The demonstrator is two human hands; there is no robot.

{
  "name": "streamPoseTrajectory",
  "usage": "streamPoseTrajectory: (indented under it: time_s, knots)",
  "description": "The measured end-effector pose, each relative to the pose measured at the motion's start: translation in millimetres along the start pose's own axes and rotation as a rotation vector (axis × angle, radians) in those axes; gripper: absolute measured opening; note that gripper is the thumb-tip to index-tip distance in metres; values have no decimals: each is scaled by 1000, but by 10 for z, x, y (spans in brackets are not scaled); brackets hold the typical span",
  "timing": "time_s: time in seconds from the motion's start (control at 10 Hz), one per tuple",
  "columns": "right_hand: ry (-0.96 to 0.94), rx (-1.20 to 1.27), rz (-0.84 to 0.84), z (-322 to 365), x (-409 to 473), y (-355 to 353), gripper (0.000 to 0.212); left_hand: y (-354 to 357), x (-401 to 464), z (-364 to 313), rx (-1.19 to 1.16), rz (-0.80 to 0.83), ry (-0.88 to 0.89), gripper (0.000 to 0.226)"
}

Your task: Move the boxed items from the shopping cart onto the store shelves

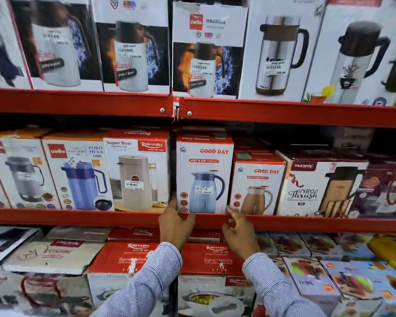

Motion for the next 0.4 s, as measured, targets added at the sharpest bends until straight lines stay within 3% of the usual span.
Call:
streamPoseTrajectory:
  time_s: [0.4]
  knots:
    - [18, 31, 34, -23, -8, 6, 58, -87, -83, -79, -18, -31, -5, 38]
Point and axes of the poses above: each hand's wrist, its own x-axis towards the middle knuckle, its own y-axis out of the palm, z = x × y, the point moved 5 cm from there along x, towards the middle knuckle, and after that the axes turned 10 degrees about -x, right-handed, at the moved point
